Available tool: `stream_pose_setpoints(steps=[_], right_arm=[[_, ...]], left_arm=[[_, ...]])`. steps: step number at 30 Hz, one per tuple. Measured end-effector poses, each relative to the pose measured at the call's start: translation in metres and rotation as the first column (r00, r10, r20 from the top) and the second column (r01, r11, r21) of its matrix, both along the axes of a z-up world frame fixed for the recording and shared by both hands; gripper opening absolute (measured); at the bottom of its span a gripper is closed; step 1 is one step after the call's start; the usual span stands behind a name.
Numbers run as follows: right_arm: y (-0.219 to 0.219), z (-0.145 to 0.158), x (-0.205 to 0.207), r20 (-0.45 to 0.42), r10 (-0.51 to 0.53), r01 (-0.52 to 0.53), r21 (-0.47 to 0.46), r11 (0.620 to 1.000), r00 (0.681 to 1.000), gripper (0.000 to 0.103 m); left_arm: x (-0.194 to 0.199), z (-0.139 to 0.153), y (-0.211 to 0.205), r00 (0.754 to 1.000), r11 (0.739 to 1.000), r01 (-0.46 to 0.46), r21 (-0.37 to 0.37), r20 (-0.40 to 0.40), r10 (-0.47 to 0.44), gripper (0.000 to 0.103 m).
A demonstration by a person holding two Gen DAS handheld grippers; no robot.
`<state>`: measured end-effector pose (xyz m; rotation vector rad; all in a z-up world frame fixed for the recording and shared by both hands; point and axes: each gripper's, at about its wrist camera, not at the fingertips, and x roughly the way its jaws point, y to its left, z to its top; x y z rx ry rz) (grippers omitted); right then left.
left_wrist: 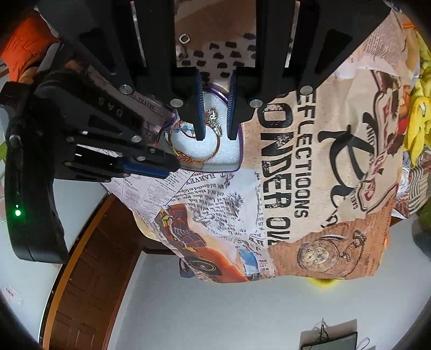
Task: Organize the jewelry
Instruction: 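Open both tools to release the pieces into the tin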
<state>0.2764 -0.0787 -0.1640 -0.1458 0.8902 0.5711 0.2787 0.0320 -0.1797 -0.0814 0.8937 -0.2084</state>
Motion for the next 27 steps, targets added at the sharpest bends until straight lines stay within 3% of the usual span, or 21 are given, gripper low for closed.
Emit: stream_pose_setpoints(steps=[18, 21, 23, 27], right_arm=[[-0.023, 0.06, -0.061, 0.11, -0.033, 0.029, 0.043, 0.999, 0.993, 0.011], [-0.026, 0.066, -0.076, 0.133, -0.037, 0.032, 0.041, 0.999, 0.99, 0.017], [-0.029, 0.069, -0.085, 0.145, -0.038, 0.032, 0.047, 0.998, 0.989, 0.026], [-0.033, 0.071, -0.098, 0.161, -0.048, 0.041, 0.045, 0.998, 0.986, 0.028]], left_arm=[[-0.06, 0.051, 0.002, 0.997, 0.999, -0.028, 0.021, 0.075, 0.026, 0.015], [-0.072, 0.055, 0.002, 0.997, 0.999, -0.027, 0.023, 0.074, 0.025, 0.017], [-0.078, 0.055, 0.002, 0.997, 0.999, -0.027, 0.028, 0.072, 0.025, 0.022], [-0.092, 0.052, 0.0, 0.997, 0.999, -0.028, 0.04, 0.07, 0.025, 0.028]])
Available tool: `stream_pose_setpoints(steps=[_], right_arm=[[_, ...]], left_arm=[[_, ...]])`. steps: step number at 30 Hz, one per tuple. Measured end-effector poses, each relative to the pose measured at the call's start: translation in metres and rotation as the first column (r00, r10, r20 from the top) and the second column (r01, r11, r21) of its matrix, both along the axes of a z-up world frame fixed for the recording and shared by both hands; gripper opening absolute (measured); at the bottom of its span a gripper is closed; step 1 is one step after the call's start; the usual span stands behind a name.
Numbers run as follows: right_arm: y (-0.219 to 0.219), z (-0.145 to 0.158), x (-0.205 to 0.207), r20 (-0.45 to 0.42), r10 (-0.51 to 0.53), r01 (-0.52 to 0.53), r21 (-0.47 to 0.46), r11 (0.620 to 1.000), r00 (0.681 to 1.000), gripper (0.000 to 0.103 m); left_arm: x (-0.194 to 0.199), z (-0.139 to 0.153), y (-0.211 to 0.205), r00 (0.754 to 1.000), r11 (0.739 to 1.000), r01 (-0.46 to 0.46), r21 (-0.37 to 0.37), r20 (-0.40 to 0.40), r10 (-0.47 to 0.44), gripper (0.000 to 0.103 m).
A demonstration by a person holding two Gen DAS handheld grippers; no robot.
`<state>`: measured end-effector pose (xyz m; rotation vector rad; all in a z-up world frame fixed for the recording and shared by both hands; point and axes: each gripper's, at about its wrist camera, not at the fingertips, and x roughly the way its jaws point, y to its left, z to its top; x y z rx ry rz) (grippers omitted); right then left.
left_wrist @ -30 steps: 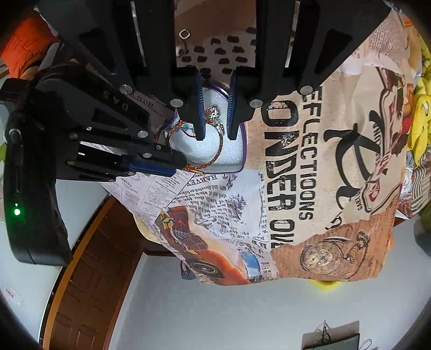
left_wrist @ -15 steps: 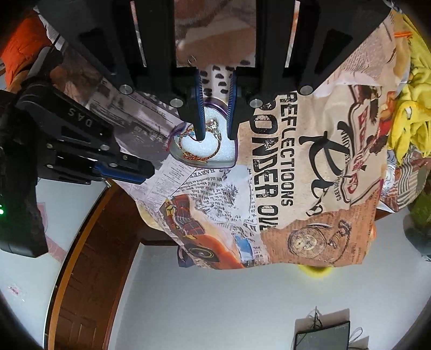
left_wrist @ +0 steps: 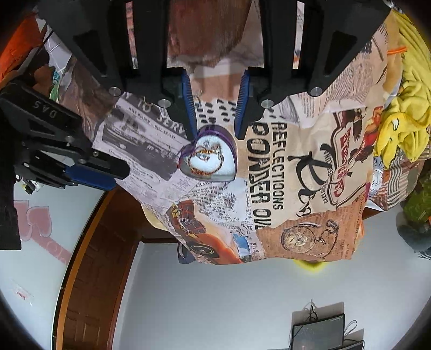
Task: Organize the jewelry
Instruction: 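Open both tools to release the pieces into the tin, then move both tools toward the gold rings beside the tin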
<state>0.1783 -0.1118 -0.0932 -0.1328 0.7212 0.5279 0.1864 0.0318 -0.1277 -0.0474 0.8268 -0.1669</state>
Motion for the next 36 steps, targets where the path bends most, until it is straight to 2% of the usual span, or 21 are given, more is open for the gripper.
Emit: stream_pose_setpoints(steps=[11, 23, 27, 36], right_arm=[[-0.008, -0.026, -0.018, -0.056, -0.013, 0.011, -0.027, 1.0, 0.998, 0.028], [-0.008, -0.093, -0.018, -0.225, 0.005, -0.025, -0.087, 0.996, 0.974, 0.028], [-0.009, -0.105, -0.018, -0.26, 0.007, -0.031, -0.089, 0.996, 0.965, 0.028], [0.0, -0.109, -0.015, -0.232, 0.019, -0.038, -0.08, 0.996, 0.972, 0.029]], left_arm=[[-0.013, -0.024, -0.004, 0.997, 1.0, 0.015, -0.014, -0.071, -0.016, 0.028], [-0.011, -0.068, -0.012, 0.985, 0.999, 0.05, -0.007, -0.166, -0.05, 0.028], [-0.005, -0.08, -0.013, 0.982, 0.998, 0.058, -0.013, -0.181, -0.059, 0.028], [0.01, -0.095, -0.013, 0.978, 0.995, 0.067, -0.071, -0.194, -0.079, 0.028]])
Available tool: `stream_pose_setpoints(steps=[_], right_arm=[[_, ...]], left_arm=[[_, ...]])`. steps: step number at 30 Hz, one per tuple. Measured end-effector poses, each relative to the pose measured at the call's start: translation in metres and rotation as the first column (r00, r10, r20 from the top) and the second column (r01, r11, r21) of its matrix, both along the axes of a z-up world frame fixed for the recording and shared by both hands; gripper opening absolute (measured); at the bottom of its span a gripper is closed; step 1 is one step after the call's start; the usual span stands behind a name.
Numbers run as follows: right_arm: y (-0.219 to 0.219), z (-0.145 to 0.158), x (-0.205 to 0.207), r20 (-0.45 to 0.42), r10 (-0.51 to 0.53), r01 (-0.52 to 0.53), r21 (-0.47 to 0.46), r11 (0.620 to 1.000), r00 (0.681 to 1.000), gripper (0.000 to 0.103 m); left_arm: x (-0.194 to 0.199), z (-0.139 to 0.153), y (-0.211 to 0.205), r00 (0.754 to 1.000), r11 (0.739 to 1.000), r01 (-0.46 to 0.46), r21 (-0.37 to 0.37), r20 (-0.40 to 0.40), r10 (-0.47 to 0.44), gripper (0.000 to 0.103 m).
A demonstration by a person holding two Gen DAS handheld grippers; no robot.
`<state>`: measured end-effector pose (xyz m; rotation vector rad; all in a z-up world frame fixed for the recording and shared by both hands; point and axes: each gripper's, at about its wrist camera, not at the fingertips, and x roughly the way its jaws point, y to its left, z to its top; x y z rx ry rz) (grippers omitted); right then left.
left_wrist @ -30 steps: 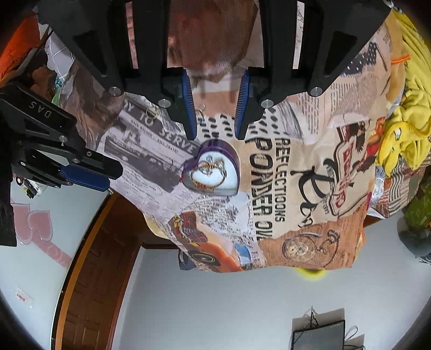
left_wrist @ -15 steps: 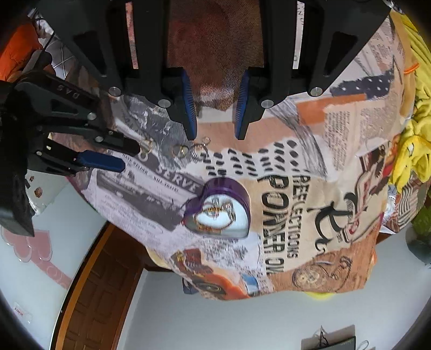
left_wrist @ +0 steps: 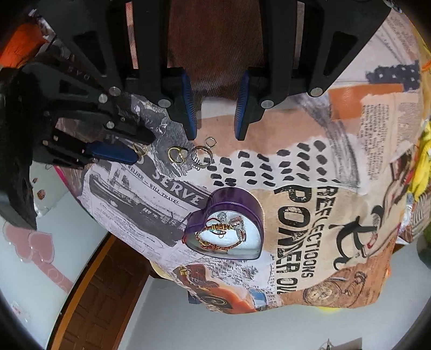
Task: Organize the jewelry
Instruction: 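Move both tools toward the gold rings beside the tin, then grasp a gold ring with the right tool while the left tool grasps a silver ring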
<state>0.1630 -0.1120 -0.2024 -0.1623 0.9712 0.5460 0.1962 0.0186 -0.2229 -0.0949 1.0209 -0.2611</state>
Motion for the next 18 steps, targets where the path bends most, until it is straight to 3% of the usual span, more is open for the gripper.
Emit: stream_pose_setpoints(steps=[3, 7, 18], right_arm=[[0.0, -0.001, -0.001, 0.011, 0.003, -0.003, -0.002, 1.0, 1.0, 0.029], [0.001, -0.001, -0.004, 0.029, 0.018, -0.018, -0.003, 1.0, 0.999, 0.023], [0.001, 0.0, -0.002, 0.026, 0.0, -0.001, 0.016, 1.0, 1.0, 0.023]], left_arm=[[0.004, -0.004, -0.001, 1.0, 1.0, -0.002, -0.011, -0.007, 0.002, 0.028], [0.008, -0.008, -0.009, 1.0, 1.0, 0.013, 0.027, -0.005, -0.013, 0.028], [0.014, -0.013, -0.023, 0.999, 0.995, 0.042, 0.088, 0.01, -0.043, 0.027]])
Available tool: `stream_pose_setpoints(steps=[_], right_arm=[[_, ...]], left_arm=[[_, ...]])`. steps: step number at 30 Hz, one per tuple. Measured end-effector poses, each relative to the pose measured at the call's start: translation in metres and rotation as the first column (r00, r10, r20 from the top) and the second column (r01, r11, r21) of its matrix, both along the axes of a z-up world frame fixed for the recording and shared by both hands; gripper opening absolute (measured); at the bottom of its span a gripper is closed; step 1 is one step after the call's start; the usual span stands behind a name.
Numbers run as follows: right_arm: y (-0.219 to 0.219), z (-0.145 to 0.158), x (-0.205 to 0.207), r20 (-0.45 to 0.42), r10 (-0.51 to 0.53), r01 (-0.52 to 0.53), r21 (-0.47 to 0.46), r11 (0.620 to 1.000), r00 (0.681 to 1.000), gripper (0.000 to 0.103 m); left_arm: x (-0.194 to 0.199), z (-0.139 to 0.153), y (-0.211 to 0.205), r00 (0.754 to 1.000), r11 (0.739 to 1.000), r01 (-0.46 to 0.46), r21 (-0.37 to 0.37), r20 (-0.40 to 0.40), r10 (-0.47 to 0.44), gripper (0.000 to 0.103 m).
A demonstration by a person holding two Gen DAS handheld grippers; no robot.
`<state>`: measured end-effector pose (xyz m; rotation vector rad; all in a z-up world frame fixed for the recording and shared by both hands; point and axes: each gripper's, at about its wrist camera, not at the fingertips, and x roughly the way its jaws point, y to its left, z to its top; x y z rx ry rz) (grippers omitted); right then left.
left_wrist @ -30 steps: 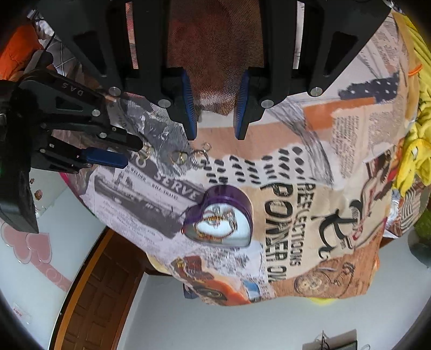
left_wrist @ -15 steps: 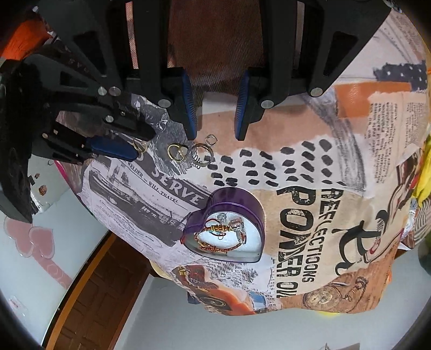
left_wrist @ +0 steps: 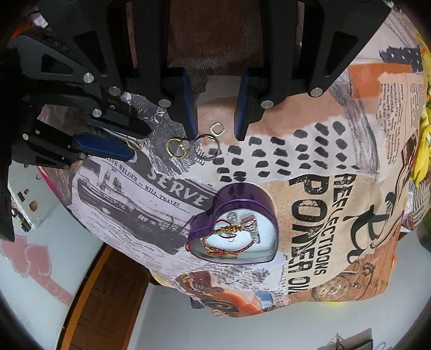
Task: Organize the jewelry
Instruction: 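Grasp a gold ring with the right tool while the left tool grasps a silver ring, then carry both held rings over the purple heart tin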
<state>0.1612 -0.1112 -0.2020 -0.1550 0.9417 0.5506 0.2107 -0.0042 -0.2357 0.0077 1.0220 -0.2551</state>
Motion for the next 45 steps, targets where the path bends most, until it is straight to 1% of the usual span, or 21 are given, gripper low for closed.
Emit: stream_pose_setpoints(steps=[2, 4, 7, 10, 19, 24, 31, 34, 38, 45], right_arm=[[-0.001, 0.001, 0.001, -0.007, -0.004, 0.004, 0.011, 1.0, 1.0, 0.023], [-0.002, 0.001, 0.002, -0.01, -0.007, 0.007, 0.017, 1.0, 1.0, 0.023], [-0.002, 0.002, 0.0, -0.006, -0.009, 0.009, 0.011, 1.0, 1.0, 0.023], [-0.002, 0.003, -0.001, -0.009, -0.01, 0.011, 0.016, 1.0, 1.0, 0.023], [-0.01, 0.024, -0.007, 0.026, -0.034, 0.033, 0.036, 0.999, 0.999, 0.023], [-0.014, 0.035, -0.011, 0.047, -0.045, 0.043, 0.045, 0.998, 0.998, 0.023], [-0.017, 0.052, -0.015, 0.084, -0.061, 0.056, 0.062, 0.997, 0.995, 0.023], [-0.017, 0.061, -0.015, 0.109, -0.067, 0.06, 0.068, 0.996, 0.992, 0.023], [-0.018, 0.073, -0.014, 0.144, -0.073, 0.063, 0.073, 0.995, 0.987, 0.023], [-0.015, 0.089, -0.008, 0.19, -0.062, 0.047, 0.083, 0.995, 0.98, 0.023]], left_arm=[[0.0, -0.001, -0.002, 1.0, 1.0, 0.014, 0.007, 0.003, -0.014, 0.025], [0.002, -0.001, -0.003, 1.0, 1.0, 0.018, 0.007, 0.002, -0.018, 0.02], [0.004, -0.002, -0.002, 1.0, 1.0, 0.008, 0.009, 0.003, -0.008, 0.014], [0.004, -0.003, -0.003, 1.0, 1.0, 0.0, 0.023, 0.008, 0.0, 0.009], [-0.006, 0.003, -0.001, 1.0, 1.0, -0.02, 0.013, 0.001, 0.02, 0.009], [-0.017, 0.015, 0.004, 0.999, 0.999, -0.037, 0.009, 0.011, 0.037, 0.009], [-0.033, 0.047, 0.014, 0.995, 0.999, -0.052, -0.001, 0.088, 0.052, 0.009], [-0.034, 0.059, 0.018, 0.992, 0.998, -0.062, -0.018, 0.111, 0.064, 0.009], [-0.034, 0.075, 0.021, 0.986, 0.997, -0.069, -0.021, 0.152, 0.071, 0.009], [-0.033, 0.102, 0.025, 0.969, 0.996, -0.079, -0.036, 0.23, 0.085, 0.009]])
